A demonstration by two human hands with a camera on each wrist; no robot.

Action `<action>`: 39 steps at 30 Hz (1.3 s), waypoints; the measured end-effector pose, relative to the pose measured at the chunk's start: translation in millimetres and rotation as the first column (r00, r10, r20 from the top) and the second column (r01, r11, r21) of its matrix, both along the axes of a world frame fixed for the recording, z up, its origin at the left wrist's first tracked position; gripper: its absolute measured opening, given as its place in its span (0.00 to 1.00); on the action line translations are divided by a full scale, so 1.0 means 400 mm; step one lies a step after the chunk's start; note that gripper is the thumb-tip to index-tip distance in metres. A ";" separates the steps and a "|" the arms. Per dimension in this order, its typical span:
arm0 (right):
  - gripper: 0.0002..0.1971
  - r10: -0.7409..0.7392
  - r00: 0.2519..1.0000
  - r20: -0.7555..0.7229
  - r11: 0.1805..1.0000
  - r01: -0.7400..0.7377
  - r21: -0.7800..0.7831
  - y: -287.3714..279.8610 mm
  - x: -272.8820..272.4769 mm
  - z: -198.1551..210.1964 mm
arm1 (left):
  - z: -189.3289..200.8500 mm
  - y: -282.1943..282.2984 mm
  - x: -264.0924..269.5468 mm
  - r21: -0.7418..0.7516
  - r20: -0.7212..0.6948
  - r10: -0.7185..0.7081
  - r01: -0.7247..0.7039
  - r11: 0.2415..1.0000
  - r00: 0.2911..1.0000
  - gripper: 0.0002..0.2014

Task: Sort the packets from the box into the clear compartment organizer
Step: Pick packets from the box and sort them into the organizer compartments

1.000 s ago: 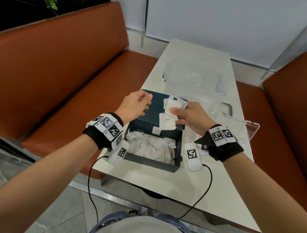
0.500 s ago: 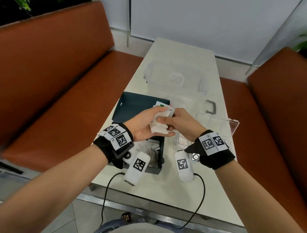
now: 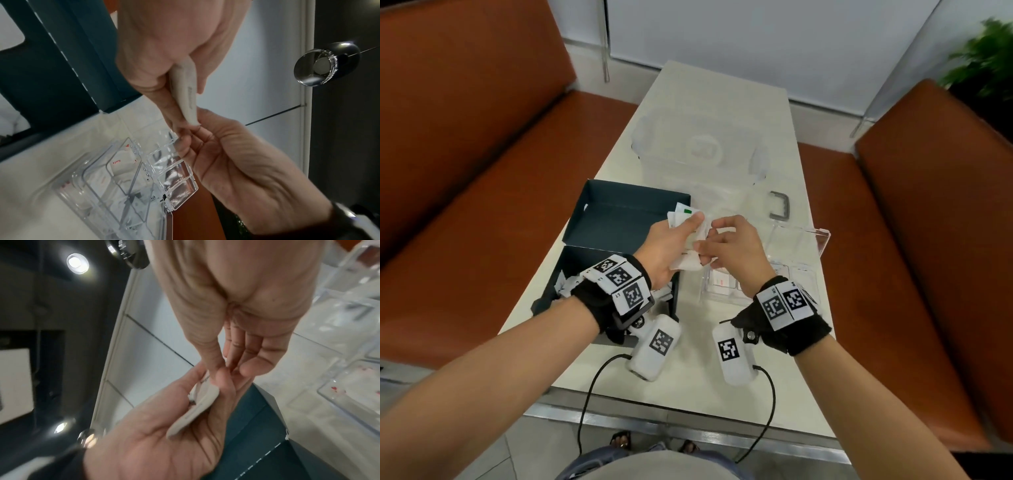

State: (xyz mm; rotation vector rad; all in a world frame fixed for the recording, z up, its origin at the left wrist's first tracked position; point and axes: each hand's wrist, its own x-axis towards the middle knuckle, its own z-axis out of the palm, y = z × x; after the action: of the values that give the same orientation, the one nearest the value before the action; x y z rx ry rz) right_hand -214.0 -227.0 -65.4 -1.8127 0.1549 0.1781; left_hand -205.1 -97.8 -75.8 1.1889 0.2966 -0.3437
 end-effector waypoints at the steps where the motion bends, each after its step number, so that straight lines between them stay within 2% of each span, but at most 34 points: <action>1: 0.22 -0.022 0.999 -0.023 0.999 0.023 0.044 -0.010 0.001 0.002 | 0.000 -0.006 0.001 -0.007 -0.013 -0.010 0.009 1.000 1.000 0.13; 7: 0.19 -0.092 0.993 -0.071 0.988 0.100 0.118 -0.089 0.009 0.013 | -0.006 -0.027 0.016 -0.041 -0.019 -0.040 0.039 0.998 0.999 0.08; 10: 0.18 -0.068 0.994 -0.082 0.990 0.077 0.120 -0.130 0.010 0.020 | -0.010 -0.040 0.019 -0.031 0.000 -0.083 0.083 0.996 0.997 0.11; 15: 0.15 0.003 1.000 -0.026 0.999 -0.004 -0.032 -0.196 0.027 0.031 | -0.017 -0.084 0.020 0.054 0.069 -0.156 0.152 0.987 0.985 0.10; 18: 0.07 0.069 0.997 0.034 0.984 -0.063 -0.164 -0.244 0.040 0.032 | -0.020 -0.122 0.018 0.093 0.071 -0.195 0.188 0.978 0.978 0.12; 24: 0.05 -0.099 0.991 0.088 0.944 0.121 -0.307 -0.402 0.074 0.008 | -0.015 -0.172 0.026 0.038 -0.011 -0.198 0.198 0.979 0.980 0.09; 29: 0.04 -0.186 0.978 0.093 0.814 0.206 -0.542 -0.499 0.079 -0.055 | -0.019 -0.192 0.028 0.038 -0.049 -0.183 0.185 0.982 0.982 0.08; 34: 0.07 -0.082 0.997 -0.005 0.675 0.051 -0.736 -0.475 0.065 -0.124 | -0.032 -0.211 0.024 0.044 -0.062 -0.192 0.195 0.980 0.979 0.11; 39: 0.09 -0.019 0.997 -0.074 0.476 -0.056 -0.877 -0.452 0.060 -0.173 | -0.027 -0.228 0.020 0.033 -0.070 -0.202 0.205 0.978 0.977 0.06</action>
State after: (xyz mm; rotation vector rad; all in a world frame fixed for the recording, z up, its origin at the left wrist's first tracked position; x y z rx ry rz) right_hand -189.9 -408.0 -134.5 -2.8779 0.3245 0.1973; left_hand -197.2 -189.0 -86.7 1.2523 0.2400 -0.5589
